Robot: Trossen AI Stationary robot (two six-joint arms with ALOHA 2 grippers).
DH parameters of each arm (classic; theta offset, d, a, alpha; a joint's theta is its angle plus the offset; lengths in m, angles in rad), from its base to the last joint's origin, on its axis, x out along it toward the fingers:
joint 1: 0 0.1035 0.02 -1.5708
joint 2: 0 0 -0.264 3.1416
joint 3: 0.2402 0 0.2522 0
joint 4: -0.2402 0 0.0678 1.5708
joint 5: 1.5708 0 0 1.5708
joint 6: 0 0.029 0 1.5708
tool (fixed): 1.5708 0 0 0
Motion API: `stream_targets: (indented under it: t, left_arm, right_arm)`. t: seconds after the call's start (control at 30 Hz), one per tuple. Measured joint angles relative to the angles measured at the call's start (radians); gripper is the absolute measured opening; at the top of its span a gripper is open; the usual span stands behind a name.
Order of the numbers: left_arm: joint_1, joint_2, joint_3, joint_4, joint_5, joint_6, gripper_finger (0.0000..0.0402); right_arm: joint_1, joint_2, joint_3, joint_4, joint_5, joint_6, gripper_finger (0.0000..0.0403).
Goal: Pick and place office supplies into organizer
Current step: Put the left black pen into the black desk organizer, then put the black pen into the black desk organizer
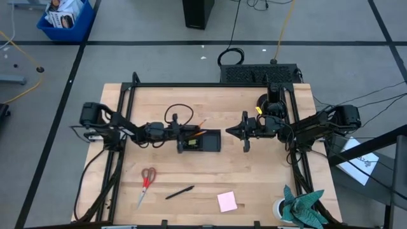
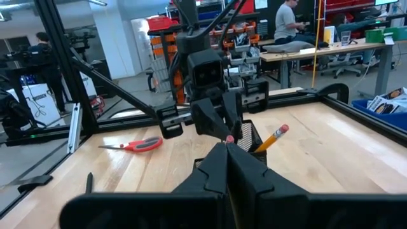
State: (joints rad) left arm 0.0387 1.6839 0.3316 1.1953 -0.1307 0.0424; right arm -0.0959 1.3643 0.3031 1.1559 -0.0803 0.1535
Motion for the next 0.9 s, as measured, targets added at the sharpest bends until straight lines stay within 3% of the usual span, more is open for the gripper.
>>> stream_targets:
  t: [0.37,0.73,0.9]
  left_arm:
    - [0.000,0.025,0.001,-0.006,0.013,-0.045,0.0038]
    - [-0.024,0.028,0.001,-0.023,0.021,0.013,0.0138]
    - [-0.048,-0.009,0.018,-0.077,-0.060,0.042,0.0153]
  right_arm:
    - [0.000,0.000,0.000,-0.004,-0.002,-0.005,0.0000]
    - [0.000,0.000,0.000,-0.004,-0.002,-0.008,0.0000]
    - [0.000,0.000,0.000,-0.005,-0.002,-0.008,0.0000]
